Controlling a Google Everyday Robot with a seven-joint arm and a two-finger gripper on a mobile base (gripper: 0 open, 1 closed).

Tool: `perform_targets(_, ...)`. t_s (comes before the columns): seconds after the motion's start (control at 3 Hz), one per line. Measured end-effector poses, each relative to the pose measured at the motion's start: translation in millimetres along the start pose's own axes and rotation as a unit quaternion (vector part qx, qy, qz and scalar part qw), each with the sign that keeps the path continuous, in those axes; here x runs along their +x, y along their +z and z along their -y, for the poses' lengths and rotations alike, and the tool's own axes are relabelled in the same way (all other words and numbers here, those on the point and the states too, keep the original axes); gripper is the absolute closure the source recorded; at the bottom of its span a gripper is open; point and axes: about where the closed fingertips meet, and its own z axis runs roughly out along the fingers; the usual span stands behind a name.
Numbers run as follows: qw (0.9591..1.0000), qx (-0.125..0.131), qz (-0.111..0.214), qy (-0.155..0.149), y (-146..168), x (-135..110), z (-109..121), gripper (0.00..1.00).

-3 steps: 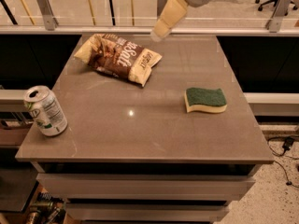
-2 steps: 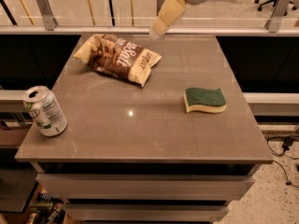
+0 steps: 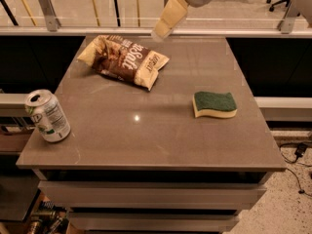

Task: Pick brown chip bag

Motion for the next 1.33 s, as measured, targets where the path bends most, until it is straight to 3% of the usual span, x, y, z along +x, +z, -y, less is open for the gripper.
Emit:
perform_targets(0.67, 0.9981, -0.06, -0.011, -0.007, 69.4, -14.1, -33.7, 0.0)
perform_targets(1.33, 0.9958, -0.087, -0.004, -0.027, 122.6, -40.8, -68.1, 0.0)
